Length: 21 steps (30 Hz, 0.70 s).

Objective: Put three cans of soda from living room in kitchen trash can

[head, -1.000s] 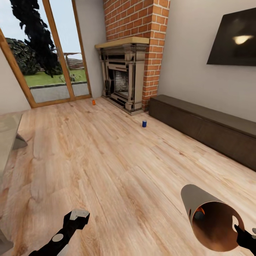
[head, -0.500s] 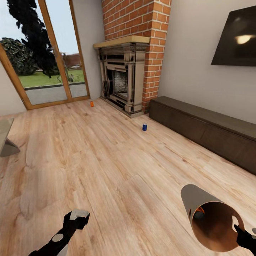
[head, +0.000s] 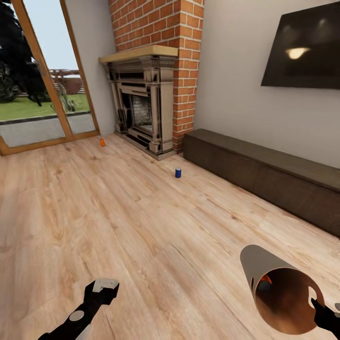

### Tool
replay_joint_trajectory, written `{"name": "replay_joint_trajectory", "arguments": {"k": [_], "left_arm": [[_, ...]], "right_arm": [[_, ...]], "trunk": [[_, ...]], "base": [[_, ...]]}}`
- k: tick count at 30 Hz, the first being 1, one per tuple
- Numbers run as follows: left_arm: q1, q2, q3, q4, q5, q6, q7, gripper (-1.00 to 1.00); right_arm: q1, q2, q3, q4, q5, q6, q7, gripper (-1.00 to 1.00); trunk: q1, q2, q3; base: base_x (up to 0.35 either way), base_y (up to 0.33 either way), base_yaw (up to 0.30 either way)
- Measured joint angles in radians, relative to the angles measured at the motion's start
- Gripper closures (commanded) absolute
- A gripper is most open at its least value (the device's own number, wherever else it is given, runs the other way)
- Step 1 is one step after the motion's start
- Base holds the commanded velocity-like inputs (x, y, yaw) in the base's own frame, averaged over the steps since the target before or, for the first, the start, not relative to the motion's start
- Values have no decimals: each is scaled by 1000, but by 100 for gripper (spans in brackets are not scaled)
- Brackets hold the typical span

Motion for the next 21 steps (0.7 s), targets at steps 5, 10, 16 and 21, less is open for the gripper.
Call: {"name": "replay_joint_trajectory", "arguments": {"k": [5, 10, 16, 21], "left_arm": [[0, 0, 0, 0, 0, 0, 0, -100], [0, 0, 0, 0, 0, 0, 0, -100], [0, 1, 0, -1, 0, 0, 0, -100], [0, 0, 0, -1, 0, 0, 0, -100]], "right_arm": [[0, 0, 0, 0, 0, 0, 0, 100], [0, 0, 0, 0, 0, 0, 0, 100], [0, 0, 0, 0, 0, 0, 0, 100], [0, 0, 0, 0, 1, 0, 0, 100]], "trunk": [[0, 0, 0], [0, 0, 0], [0, 0, 0], [0, 0, 0]], "base": [[325, 0, -135], [325, 35, -32], [319, 129, -6], [311, 169, -1]]}}
